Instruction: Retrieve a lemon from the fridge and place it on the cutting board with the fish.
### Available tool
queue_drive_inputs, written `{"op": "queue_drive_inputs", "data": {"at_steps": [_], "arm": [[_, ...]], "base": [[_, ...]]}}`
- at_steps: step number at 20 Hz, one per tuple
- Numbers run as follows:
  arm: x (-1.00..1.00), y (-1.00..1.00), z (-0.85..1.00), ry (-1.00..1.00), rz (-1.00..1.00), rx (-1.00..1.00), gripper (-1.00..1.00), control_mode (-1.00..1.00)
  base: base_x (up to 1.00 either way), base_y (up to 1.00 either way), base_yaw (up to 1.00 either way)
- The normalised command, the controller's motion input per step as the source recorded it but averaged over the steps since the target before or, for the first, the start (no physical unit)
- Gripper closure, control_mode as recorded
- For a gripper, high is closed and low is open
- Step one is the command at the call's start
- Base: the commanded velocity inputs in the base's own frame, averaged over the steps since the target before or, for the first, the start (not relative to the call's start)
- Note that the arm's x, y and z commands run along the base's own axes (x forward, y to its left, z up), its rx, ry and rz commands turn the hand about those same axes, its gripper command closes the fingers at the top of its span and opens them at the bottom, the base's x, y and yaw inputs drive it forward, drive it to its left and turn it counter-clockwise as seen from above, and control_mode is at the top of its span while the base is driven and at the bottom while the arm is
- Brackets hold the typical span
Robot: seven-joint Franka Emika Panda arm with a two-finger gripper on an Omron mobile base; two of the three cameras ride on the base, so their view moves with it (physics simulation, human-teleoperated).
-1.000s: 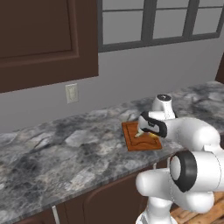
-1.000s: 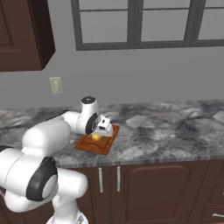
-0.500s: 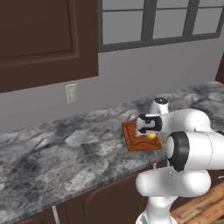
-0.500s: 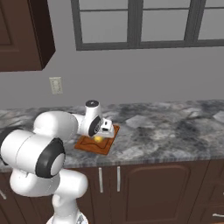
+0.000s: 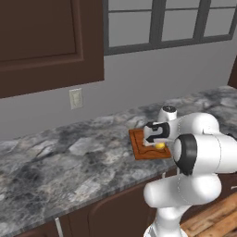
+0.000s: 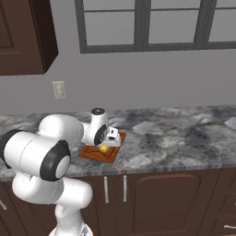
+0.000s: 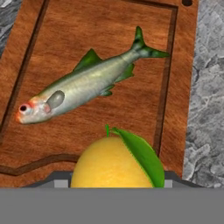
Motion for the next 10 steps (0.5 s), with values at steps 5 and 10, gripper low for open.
{"op": "queue_drive_inputs", "data": {"at_steps": [5, 10], "arm": [[0.05, 0.00, 0.00, 0.00, 0.00, 0.00, 1.00, -1.00], [0.11, 0.00, -0.03, -0.01, 0.00, 0.00, -1.00, -1.00]], "base": [[0.00, 0.00, 0.00], [0.00, 0.00, 0.00]]}}
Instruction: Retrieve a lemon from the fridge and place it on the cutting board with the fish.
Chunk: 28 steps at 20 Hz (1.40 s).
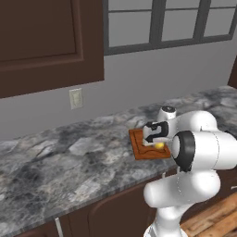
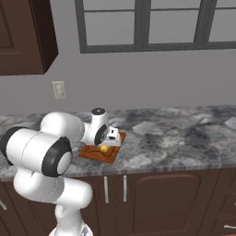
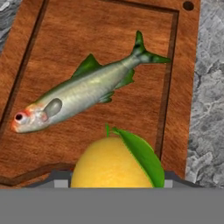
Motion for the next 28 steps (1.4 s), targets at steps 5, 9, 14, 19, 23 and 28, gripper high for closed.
{"op": "queue_drive_inputs", "data": {"at_steps": [5, 9, 14, 19, 23, 28], "arm": [[0.15, 0.00, 0.00, -0.02, 0.00, 0.00, -1.00, -1.00], [0.06, 0.00, 0.00, 0.00, 0.00, 0.00, -1.00, -1.00], [0.00, 0.00, 0.00, 0.00, 0.00, 0.00, -1.00, -1.00], [0.00, 0.00, 0.26, 0.04, 0.00, -0.04, -1.00, -1.00], [-0.14, 0.00, 0.95, 0.00, 0.00, -0.01, -1.00, -1.00], [-0.56, 0.02, 0.87, 0.00, -0.07, 0.07, -1.00, -1.00]], "base": [[0.00, 0.00, 0.00], [0.00, 0.00, 0.00], [0.00, 0.00, 0.00], [0.00, 0.00, 0.00], [0.00, 0.00, 0.00], [0.00, 0.00, 0.00]]}}
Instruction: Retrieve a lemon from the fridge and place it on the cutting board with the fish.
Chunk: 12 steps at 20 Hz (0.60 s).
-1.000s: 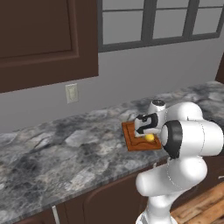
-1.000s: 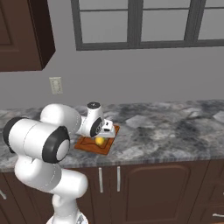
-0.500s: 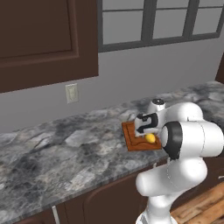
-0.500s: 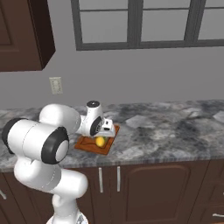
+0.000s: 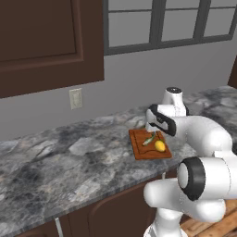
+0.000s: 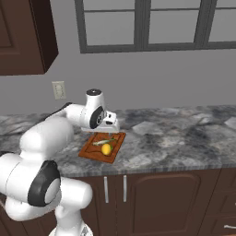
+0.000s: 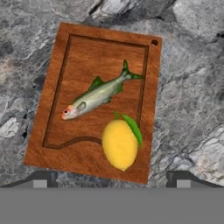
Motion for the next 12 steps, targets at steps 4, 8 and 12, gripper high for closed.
{"op": "queue_drive_inputs", "data": {"at_steps": [4, 8, 12], "arm": [[-0.86, 0.16, 0.78, 0.00, -0.22, 0.27, -1.00, -1.00], [-0.97, 0.35, 0.48, -0.02, -0.34, 0.20, -1.00, -1.00], [-0.78, 0.53, 0.63, 0.00, -0.27, 0.00, -1.00, -1.00]], "base": [[0.00, 0.00, 0.00], [0.00, 0.00, 0.00], [0.00, 0.00, 0.00]]}}
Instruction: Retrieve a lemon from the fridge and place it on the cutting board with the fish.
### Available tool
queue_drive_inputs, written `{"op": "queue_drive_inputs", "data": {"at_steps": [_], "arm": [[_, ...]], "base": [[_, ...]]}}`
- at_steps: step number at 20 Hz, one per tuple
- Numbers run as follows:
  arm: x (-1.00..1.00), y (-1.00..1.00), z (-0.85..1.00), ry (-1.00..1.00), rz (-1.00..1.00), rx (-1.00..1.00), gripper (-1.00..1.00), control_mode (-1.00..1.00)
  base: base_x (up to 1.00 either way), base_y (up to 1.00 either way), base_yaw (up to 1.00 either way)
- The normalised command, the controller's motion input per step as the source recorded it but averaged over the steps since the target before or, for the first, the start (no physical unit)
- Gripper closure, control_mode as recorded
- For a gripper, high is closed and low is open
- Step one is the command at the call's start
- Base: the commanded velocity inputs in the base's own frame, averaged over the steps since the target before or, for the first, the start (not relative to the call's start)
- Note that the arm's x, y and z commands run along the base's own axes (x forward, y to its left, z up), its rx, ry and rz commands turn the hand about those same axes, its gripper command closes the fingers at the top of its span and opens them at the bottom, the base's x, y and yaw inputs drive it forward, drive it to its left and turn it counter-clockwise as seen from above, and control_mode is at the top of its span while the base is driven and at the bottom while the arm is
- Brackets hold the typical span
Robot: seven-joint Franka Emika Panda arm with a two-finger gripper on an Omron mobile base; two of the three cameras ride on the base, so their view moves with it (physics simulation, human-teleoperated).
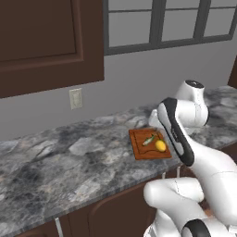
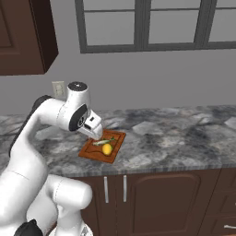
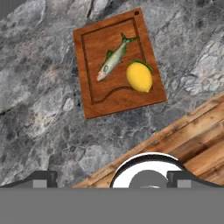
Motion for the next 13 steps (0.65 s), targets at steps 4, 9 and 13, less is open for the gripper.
{"op": "queue_drive_inputs", "data": {"at_steps": [4, 9, 13], "arm": [[-0.81, 0.26, 0.71, 0.00, -0.11, -0.10, -1.00, -1.00], [-0.50, 0.01, 0.46, -0.01, -0.01, -0.18, -1.00, -1.00], [-0.35, 0.00, 0.40, -0.06, 0.15, -0.19, -1.00, -1.00]], "base": [[0.00, 0.00, 0.00], [0.00, 0.00, 0.00], [0.00, 0.00, 0.00]]}}
